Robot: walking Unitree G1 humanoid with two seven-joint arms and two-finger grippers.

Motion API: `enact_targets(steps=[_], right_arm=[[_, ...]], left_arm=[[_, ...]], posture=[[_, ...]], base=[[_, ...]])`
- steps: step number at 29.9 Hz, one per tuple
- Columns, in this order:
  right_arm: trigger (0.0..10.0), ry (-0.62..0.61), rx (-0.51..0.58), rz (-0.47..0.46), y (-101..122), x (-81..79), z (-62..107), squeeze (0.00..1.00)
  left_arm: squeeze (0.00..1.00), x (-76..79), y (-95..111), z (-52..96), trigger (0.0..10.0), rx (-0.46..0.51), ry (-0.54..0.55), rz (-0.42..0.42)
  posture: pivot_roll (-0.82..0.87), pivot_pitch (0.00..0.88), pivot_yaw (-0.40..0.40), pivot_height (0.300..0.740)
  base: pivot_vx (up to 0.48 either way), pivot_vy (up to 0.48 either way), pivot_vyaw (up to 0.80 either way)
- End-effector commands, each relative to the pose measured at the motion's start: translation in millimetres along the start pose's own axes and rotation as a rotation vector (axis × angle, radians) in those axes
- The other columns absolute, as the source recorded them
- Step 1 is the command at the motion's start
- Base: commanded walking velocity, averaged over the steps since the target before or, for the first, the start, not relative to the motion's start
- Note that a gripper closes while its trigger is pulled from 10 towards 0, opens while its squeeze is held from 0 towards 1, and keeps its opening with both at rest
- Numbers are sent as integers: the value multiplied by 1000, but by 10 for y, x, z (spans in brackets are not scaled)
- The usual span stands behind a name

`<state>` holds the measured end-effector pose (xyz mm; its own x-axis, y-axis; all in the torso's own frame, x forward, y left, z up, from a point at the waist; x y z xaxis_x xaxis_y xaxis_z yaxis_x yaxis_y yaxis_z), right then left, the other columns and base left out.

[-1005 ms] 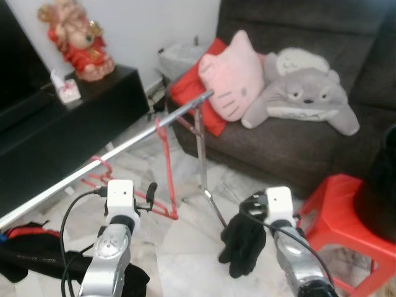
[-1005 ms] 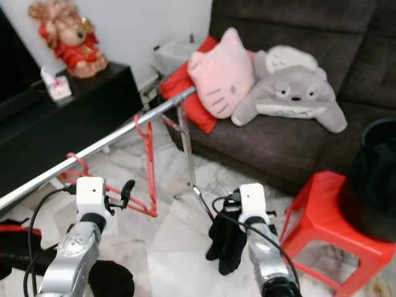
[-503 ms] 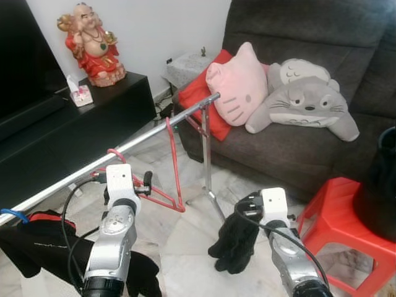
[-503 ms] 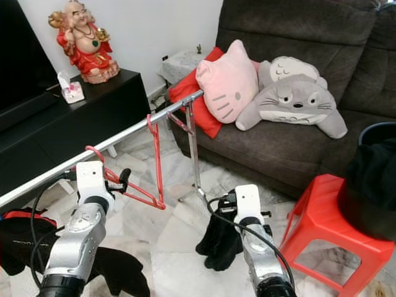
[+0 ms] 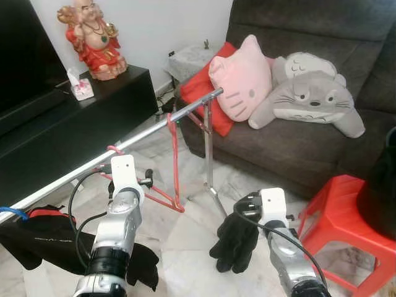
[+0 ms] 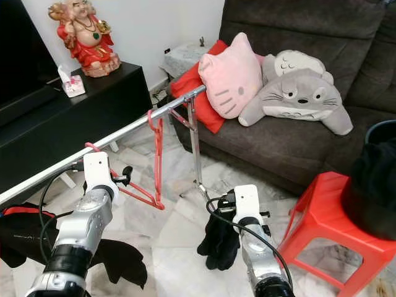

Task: Hang hanger

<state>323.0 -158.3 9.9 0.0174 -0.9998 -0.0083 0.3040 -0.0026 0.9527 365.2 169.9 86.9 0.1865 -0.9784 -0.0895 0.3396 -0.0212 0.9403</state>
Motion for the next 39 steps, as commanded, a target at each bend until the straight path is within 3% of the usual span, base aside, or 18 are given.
enact_targets(steps=[1, 13, 22, 23, 24, 25, 26, 39], right_arm=[[10000, 13, 38, -4, 98, -55, -32, 0], [10000, 17, 37, -3, 89, -82, -24, 0], [10000, 22, 35, -5, 81, -96, -22, 0], [10000, 21, 35, -5, 81, -93, -22, 0], [10000, 20, 35, -5, 81, -91, -22, 0], [10000, 20, 35, -5, 81, -91, -22, 0], [10000, 19, 36, -6, 82, -88, -21, 0], [10000, 16, 37, -6, 89, -84, -23, 0]], left_arm=[[0, -89, -24, -41, 10000, -33, 44, -10], [0, -119, -127, -134, 10000, -103, 90, -31], [0, -91, -64, -154, 10000, -54, 58, 14], [0, -85, -59, -156, 9412, -50, 54, 16], [0, -83, -61, -157, 3804, -50, 52, 15], [0, -83, -61, -157, 3804, -50, 52, 15], [0, -82, -70, -160, 39, -52, 50, 13], [0, -121, -154, -169, 0, -62, 30, -3]], posture=[[-149, 0, 129, 732], [-150, 0, 134, 732], [-152, 0, 134, 732], [-152, 0, 134, 732], [-152, 0, 134, 732], [-152, 0, 134, 732], [-152, 0, 134, 732], [-157, 0, 137, 732]], base=[[0, 0, 0], [0, 0, 0], [0, 0, 0], [0, 0, 0], [0, 0, 0], [0, 0, 0], [0, 0, 0], [0, 0, 0]])
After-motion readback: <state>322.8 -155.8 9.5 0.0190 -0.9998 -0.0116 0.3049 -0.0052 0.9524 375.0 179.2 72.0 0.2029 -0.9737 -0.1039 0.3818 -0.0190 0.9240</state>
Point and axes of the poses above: a point about 5 cm out from each wrist's last joint towards the gripper, its own z axis pointing back from the gripper into the wrist, its own y axis along the axis of the wrist's last joint, x = y × z, the point moved 3 cm from there along -z, pointing out of the wrist towards the gripper, and after that the axes turned 8 degrees about -z, right-handed, at the moved point
